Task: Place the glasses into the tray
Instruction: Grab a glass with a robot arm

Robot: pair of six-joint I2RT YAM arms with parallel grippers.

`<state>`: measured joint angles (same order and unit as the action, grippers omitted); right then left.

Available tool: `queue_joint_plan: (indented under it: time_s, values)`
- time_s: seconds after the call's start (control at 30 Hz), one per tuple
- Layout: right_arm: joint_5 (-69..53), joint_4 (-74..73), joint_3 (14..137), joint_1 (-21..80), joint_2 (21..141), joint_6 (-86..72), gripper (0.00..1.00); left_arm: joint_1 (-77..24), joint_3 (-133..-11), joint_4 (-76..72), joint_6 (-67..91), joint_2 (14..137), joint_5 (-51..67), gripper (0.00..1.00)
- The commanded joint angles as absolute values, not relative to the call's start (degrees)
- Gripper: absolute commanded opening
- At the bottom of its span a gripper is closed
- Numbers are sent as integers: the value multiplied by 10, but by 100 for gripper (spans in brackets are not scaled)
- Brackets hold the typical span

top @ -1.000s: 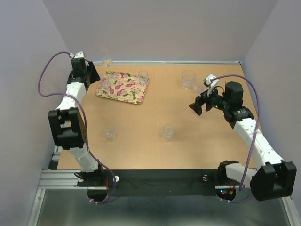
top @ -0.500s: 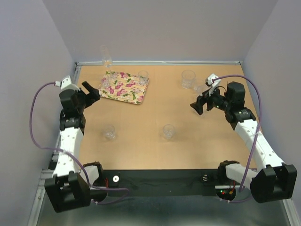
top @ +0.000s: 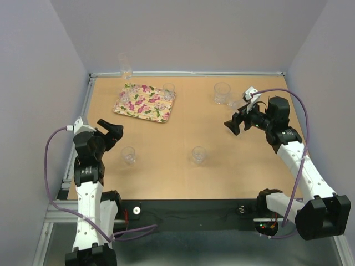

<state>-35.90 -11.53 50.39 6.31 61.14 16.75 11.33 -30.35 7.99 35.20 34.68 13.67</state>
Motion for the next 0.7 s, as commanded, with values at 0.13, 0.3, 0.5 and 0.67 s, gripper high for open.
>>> queue_joint_plan:
  time_s: [0.13, 0.3, 0.5, 0.67]
  values:
    - [-369, -88, 489, 58, 600, 170, 100, 114, -315, 174, 403, 349, 135, 99]
    - [-368, -88, 489, 58, 601, 171, 100, 114, -310, 202, 428, 351, 131, 99]
    - [-363, -88, 490, 56, 596, 171, 100, 113, -319, 259, 425, 388, 111, 99]
    - [-363, -88, 490, 57, 593, 171, 100, 113, -329, 291, 425, 424, 89, 98]
